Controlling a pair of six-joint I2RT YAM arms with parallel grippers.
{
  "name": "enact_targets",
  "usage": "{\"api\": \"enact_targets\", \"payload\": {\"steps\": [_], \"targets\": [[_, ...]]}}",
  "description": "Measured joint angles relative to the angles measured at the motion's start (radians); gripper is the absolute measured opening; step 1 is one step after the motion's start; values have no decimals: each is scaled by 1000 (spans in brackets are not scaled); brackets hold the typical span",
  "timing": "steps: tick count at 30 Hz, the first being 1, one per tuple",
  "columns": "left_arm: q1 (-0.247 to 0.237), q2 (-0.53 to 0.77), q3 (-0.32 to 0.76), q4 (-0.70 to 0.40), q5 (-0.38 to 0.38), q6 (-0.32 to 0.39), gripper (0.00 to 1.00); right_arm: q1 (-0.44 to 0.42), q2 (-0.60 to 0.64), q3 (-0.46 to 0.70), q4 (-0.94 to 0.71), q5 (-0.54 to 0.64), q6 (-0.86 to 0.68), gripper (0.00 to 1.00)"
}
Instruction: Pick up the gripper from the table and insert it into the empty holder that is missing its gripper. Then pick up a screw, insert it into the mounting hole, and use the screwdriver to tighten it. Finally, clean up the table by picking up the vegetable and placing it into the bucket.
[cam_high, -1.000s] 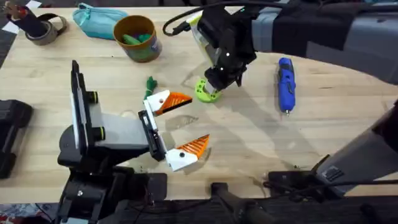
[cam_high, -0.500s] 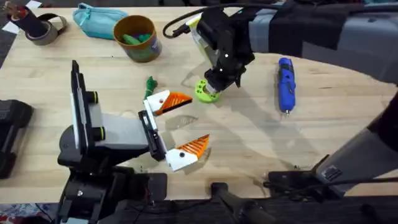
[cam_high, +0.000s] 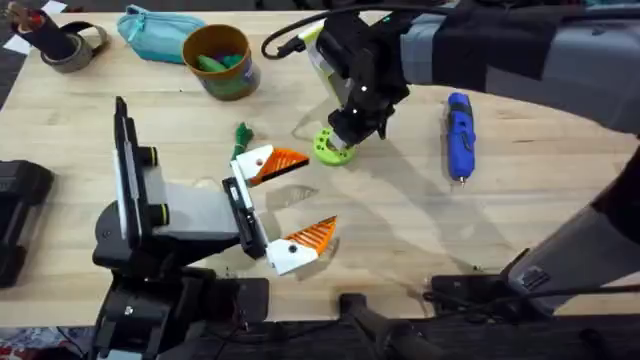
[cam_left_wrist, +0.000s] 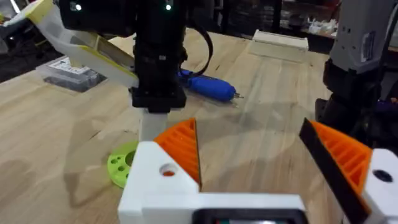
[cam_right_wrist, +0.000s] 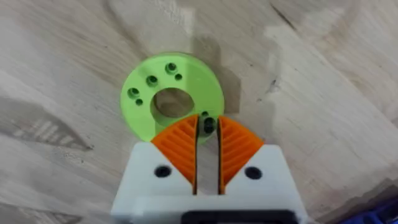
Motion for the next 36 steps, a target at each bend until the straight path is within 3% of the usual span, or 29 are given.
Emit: {"api": "enact_targets", "payload": {"steps": [10, 29, 36], "targets": [[0, 0, 0, 0, 0, 0, 990, 0, 0, 0, 0, 3, -6, 11], [0, 0, 0, 0, 0, 0, 990, 0, 0, 4, -3, 3, -7, 6], [0, 0, 0, 0, 0, 0, 990, -8, -37, 64, -65, 3, -7, 6]]}}
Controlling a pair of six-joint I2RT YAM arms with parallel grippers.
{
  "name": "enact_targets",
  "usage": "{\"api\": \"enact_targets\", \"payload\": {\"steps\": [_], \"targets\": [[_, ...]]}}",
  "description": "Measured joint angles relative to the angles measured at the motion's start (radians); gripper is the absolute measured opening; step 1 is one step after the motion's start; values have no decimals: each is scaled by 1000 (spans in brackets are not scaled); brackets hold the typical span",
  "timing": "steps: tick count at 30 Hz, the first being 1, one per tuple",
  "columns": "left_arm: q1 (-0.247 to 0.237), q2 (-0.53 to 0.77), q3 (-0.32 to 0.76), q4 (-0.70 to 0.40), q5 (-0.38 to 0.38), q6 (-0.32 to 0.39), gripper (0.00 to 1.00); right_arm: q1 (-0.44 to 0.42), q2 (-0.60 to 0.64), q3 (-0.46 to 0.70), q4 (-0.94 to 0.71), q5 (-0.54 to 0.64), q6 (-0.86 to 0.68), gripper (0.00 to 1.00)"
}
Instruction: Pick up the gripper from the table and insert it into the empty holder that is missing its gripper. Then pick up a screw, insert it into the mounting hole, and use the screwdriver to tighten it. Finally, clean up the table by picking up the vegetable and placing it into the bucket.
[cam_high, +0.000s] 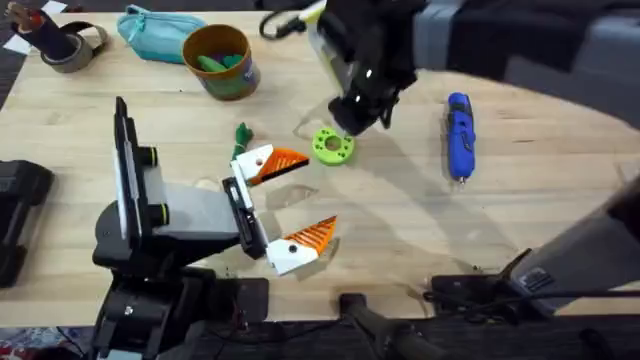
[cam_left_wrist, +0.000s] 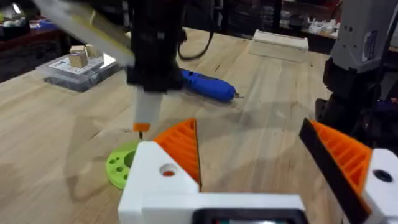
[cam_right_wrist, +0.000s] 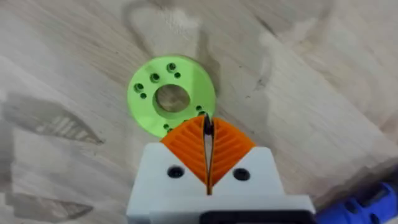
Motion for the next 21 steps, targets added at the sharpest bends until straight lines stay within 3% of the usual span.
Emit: {"api": "enact_targets", "payload": {"steps": [11, 12, 21], "targets": [[0, 0, 0, 0, 0, 0, 990, -22, -150, 270, -225, 0, -30, 6], [0, 0, 0, 0, 0, 0, 990, -22, -170, 353, -309, 0, -41, 6], [0, 0, 0, 0, 0, 0, 990, 1, -188, 547, -479, -4, -67, 6]]}}
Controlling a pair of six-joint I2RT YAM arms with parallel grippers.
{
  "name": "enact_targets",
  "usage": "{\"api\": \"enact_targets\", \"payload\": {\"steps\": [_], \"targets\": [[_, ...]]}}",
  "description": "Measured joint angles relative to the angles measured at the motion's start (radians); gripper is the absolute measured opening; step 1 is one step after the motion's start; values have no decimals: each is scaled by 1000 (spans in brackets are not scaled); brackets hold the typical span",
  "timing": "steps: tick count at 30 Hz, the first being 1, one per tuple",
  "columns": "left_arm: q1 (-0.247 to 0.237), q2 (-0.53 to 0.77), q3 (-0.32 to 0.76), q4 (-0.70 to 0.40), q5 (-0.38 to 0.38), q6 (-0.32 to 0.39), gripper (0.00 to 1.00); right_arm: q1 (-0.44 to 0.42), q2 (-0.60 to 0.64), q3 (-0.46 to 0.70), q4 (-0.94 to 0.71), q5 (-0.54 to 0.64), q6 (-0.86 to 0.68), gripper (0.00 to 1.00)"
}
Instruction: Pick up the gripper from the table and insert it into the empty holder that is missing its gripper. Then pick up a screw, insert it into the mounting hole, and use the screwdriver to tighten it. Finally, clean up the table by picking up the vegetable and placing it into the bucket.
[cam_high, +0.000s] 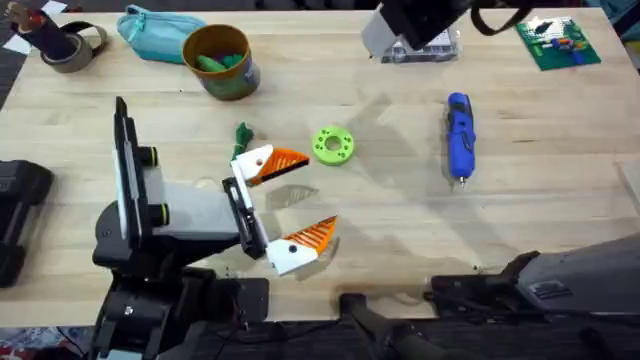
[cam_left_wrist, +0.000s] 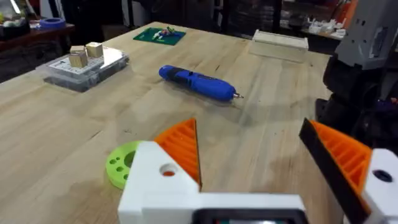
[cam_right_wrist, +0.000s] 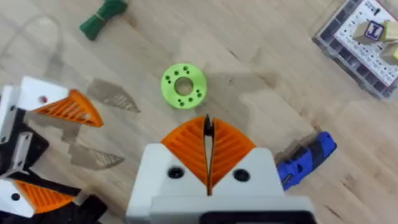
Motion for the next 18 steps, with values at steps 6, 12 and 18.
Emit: {"api": "enact_targets", "payload": {"steps": [6, 12, 18], "targets": [[0, 0, 0, 0, 0, 0, 990, 63, 0, 14, -3, -1, -29, 6], [0, 0, 0, 0, 0, 0, 990, 142, 0, 14, 22, -2, -64, 6], [0, 0, 0, 0, 0, 0, 990, 240, 6, 14, 54, -3, -107, 6]]}}
